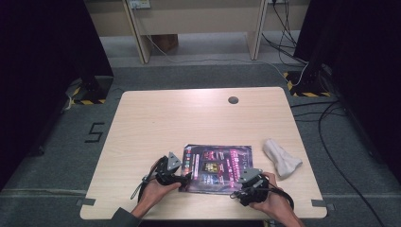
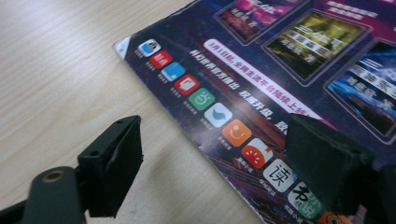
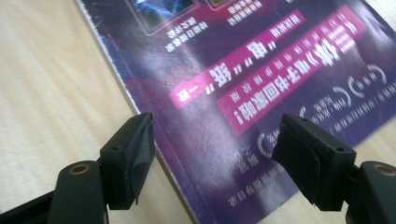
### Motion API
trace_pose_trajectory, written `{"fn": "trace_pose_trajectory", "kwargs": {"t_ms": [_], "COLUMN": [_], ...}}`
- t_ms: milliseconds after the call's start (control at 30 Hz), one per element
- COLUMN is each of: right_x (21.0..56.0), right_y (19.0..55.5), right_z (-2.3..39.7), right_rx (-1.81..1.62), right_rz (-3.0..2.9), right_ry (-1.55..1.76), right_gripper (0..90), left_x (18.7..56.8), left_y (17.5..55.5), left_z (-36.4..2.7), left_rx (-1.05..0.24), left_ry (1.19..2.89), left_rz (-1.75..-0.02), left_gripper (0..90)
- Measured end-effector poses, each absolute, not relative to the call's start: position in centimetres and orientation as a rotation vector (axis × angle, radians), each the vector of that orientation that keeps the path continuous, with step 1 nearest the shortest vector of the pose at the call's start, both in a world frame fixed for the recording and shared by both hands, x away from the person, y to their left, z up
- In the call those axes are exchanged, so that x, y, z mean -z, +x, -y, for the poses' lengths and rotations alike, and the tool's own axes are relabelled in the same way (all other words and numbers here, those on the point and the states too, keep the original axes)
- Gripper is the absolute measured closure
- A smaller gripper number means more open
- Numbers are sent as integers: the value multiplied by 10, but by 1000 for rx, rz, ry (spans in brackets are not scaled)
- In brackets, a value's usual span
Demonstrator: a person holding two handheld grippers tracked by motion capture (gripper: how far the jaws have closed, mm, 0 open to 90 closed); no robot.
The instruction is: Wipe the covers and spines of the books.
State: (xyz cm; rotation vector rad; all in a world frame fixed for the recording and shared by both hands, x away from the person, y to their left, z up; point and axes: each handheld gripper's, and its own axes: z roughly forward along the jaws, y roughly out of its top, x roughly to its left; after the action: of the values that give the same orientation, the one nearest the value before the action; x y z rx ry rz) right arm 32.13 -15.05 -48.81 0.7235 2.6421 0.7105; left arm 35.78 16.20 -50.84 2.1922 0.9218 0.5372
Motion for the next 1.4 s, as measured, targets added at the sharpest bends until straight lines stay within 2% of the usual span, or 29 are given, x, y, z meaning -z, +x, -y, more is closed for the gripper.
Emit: {"fn": "trace_pose_trajectory", "kwargs": {"t_ms": [100, 333, 533, 600, 833, 967, 1233, 1400], "right_x": [488, 487, 484, 483, 485, 480, 483, 486], "right_y": [328, 350, 366, 373, 398, 389, 364, 354], "right_z": [153, 156, 148, 145, 134, 137, 162, 169], "right_rx": [-699, -659, -621, -623, -635, -769, -928, -996], "right_rz": [-2626, -2582, -2565, -2548, -2522, -2531, -2528, -2519], "right_ry": [751, 780, 760, 760, 817, 892, 1049, 1123], "right_gripper": [287, 288, 289, 327, 317, 321, 314, 314], "left_x": [506, 507, 506, 506, 506, 504, 497, 501], "left_y": [352, 336, 326, 323, 320, 326, 355, 374], "left_z": [-159, -161, -159, -158, -156, -160, -187, -199], "left_rx": [-553, -480, -455, -452, -416, -435, -519, -493], "left_ry": [2224, 2211, 2216, 2221, 2216, 2228, 2131, 2117], "left_rz": [-881, -871, -884, -878, -883, -886, -994, -1047], "left_gripper": [230, 299, 306, 307, 315, 221, 204, 193]}}
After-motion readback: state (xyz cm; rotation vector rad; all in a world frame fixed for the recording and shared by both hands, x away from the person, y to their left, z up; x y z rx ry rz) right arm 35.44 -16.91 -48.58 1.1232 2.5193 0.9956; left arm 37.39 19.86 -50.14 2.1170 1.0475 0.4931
